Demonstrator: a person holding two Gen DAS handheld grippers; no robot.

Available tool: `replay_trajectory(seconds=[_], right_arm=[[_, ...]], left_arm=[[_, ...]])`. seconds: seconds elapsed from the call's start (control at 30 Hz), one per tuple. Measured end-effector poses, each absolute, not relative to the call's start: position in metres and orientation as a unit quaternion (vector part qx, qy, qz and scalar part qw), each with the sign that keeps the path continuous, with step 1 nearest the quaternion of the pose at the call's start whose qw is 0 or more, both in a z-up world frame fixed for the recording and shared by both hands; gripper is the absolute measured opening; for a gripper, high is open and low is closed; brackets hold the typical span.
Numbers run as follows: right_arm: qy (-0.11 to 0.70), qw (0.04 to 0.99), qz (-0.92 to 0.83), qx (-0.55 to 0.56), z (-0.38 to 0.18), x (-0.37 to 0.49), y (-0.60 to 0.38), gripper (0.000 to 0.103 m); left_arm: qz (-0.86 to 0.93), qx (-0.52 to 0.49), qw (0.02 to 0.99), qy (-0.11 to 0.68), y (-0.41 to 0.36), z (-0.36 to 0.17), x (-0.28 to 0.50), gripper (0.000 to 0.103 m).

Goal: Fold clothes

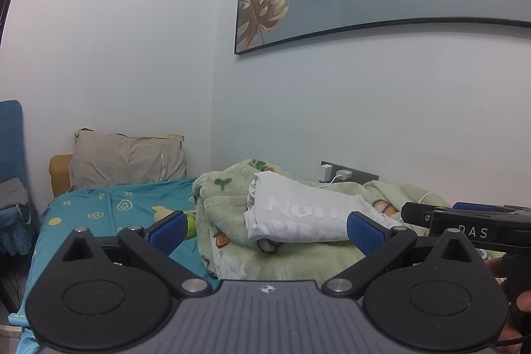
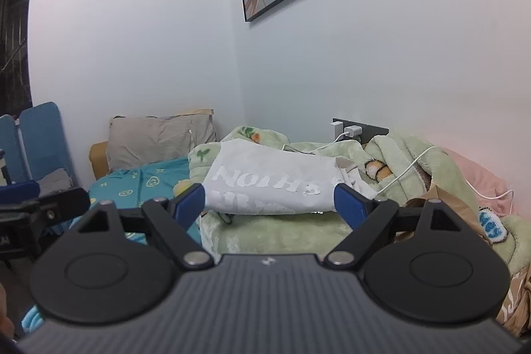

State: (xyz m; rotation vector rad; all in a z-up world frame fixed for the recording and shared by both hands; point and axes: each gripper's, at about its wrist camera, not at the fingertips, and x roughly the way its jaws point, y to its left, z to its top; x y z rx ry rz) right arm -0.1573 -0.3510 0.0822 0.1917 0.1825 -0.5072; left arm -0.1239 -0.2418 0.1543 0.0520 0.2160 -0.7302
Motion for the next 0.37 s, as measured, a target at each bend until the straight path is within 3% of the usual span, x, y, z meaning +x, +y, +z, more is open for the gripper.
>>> replay_trajectory(seconds=[0.37], right_arm=[[0.091, 0.96, -0.249, 0.092, 0.0872, -0.1589, -0.3471, 0.086]], left_arm=[[-0.357, 0.027, 0.928, 0.106, -0.2378, 0.1549, -0.126, 0.103]])
